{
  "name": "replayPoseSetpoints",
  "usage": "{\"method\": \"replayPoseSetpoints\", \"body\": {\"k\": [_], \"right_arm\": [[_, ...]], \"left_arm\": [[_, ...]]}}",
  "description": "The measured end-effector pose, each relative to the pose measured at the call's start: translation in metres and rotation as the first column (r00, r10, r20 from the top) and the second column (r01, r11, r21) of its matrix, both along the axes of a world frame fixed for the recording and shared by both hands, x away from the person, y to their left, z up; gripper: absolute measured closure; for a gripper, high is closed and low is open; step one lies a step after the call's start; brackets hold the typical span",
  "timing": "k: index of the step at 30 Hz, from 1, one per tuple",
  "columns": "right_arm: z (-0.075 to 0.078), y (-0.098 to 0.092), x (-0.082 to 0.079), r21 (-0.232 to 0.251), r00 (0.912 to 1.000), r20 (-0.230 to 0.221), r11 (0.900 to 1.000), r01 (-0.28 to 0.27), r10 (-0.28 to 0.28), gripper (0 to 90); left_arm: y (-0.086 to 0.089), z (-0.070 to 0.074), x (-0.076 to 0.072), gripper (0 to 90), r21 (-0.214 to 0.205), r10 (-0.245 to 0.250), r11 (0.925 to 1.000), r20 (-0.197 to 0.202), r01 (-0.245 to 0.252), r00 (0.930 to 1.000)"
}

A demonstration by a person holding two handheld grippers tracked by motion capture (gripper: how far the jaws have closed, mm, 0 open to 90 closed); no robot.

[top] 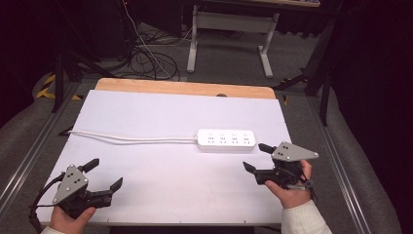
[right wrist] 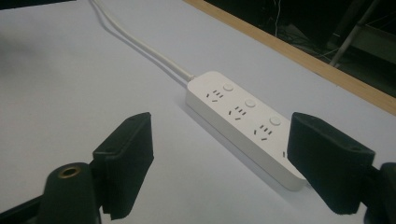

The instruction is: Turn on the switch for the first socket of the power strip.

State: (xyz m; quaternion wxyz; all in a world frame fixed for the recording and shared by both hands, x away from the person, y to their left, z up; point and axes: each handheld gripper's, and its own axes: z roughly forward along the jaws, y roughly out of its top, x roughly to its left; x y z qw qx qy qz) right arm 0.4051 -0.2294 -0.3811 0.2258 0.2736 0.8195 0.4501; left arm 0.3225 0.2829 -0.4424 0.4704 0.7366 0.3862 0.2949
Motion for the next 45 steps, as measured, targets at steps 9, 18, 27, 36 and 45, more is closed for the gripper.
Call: {"method": "replayPoseSetpoints", "body": {"k": [9, 18, 27, 36, 45], "right_arm": [[0.008, 0.009, 0.013, -0.004, 0.9999, -0.01, 0.9999, -0.01, 0.01, 23.8], [0.014, 0.021, 0.024, -0.018, 0.9997, -0.009, 0.9996, -0.021, 0.021, 24.2], [0.014, 0.032, 0.031, -0.049, 0.9987, -0.007, 0.9975, -0.051, 0.05, 50.2], [0.012, 0.047, 0.051, -0.022, 0.9942, -0.07, 0.9962, -0.084, 0.082, 74.3], [0.009, 0.064, 0.07, -0.003, 0.9911, -0.108, 0.997, -0.078, 0.077, 86.9]], "left_arm": [[0.0, 0.0, 0.0, 9.1, 0.002, 0.0, 1.0, -0.001, 0.0, 1.0], [0.0, 0.0, 0.0, 9.1, 0.008, 0.001, 1.0, 0.0, -0.001, 1.0], [0.0, -0.001, 0.001, 9.3, 0.003, -0.005, 1.0, -0.007, 0.005, 1.0], [0.0, -0.001, 0.0, 9.3, 0.003, -0.003, 1.0, -0.008, 0.003, 1.0], [0.001, -0.001, -0.002, 9.3, 0.008, -0.001, 1.0, -0.011, 0.001, 0.9999]]}}
